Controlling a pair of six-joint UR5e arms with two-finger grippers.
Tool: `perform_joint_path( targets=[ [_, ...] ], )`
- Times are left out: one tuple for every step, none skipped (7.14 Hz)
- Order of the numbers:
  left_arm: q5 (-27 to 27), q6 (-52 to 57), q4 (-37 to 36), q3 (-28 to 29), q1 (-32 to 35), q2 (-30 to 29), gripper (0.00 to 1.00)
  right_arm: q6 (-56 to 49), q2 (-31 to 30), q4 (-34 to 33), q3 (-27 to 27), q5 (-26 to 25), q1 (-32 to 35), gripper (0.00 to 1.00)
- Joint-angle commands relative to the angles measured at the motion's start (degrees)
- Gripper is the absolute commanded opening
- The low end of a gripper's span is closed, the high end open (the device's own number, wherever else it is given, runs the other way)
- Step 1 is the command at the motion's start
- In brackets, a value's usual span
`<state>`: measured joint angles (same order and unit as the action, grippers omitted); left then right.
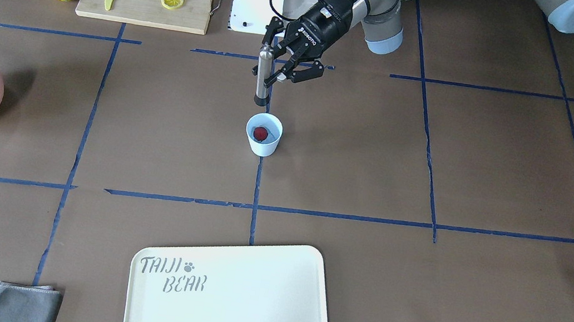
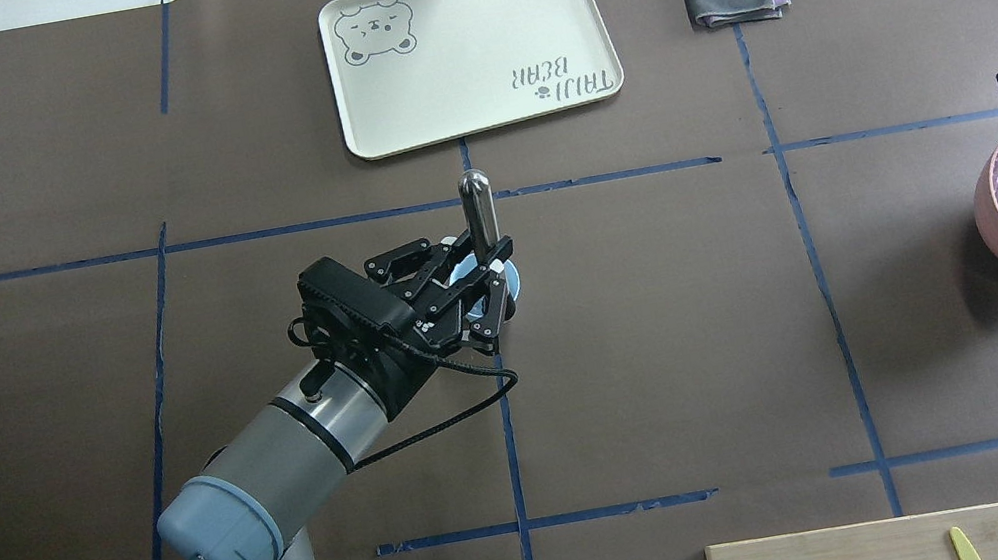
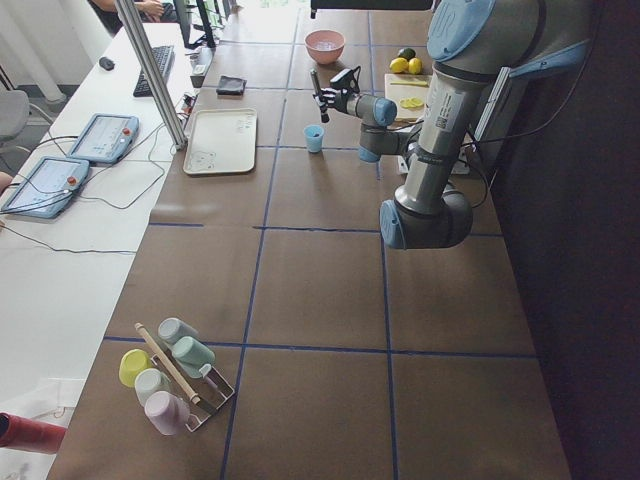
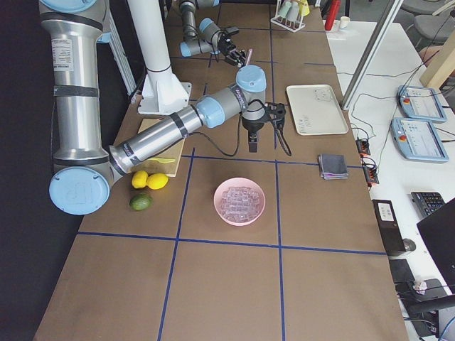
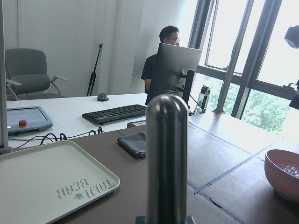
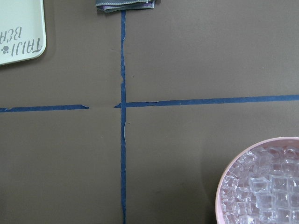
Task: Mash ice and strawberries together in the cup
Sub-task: 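Position the upright muddler above the light-blue cup with the left gripper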
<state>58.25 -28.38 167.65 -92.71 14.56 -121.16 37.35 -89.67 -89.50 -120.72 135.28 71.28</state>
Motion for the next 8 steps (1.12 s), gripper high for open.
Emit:
perform_joint_path(
  targets=[
    [-3.0,3.2,0.7,2.5,-0.1,-1.7,0.02,0.0,0.0,0.0,-0.1,0.0,0.0,1.00],
    [-3.2,3.3,0.7,5.0,-0.1,-3.4,0.02,0.0,0.0,0.0,-0.1,0.0,0.0,1.00],
    [-3.2,3.4,0.7,6.0,-0.1,-3.6,0.02,0.0,0.0,0.0,0.0,0.0,0.0,1.00],
    [-3.2,3.5,0.7,6.1,-0.1,-3.6,0.02,0.0,0.0,0.0,0.0,0.0,0.0,1.00],
    [-3.2,3.5,0.7,6.3,-0.1,-3.6,0.02,0.0,0.0,0.1,0.2,-0.1,0.0,1.00],
    [-3.2,3.6,0.7,6.4,0.4,-3.6,0.02,0.0,0.0,0.1,0.2,-0.1,0.0,1.00],
    [-3.2,3.6,0.7,7.0,0.9,-3.5,0.02,0.0,0.0,0.1,0.1,-0.1,0.0,1.00],
    [-3.1,3.5,0.7,7.1,1.3,-3.5,0.02,0.0,0.1,0.1,0.2,-0.1,0.0,1.00]
  ],
)
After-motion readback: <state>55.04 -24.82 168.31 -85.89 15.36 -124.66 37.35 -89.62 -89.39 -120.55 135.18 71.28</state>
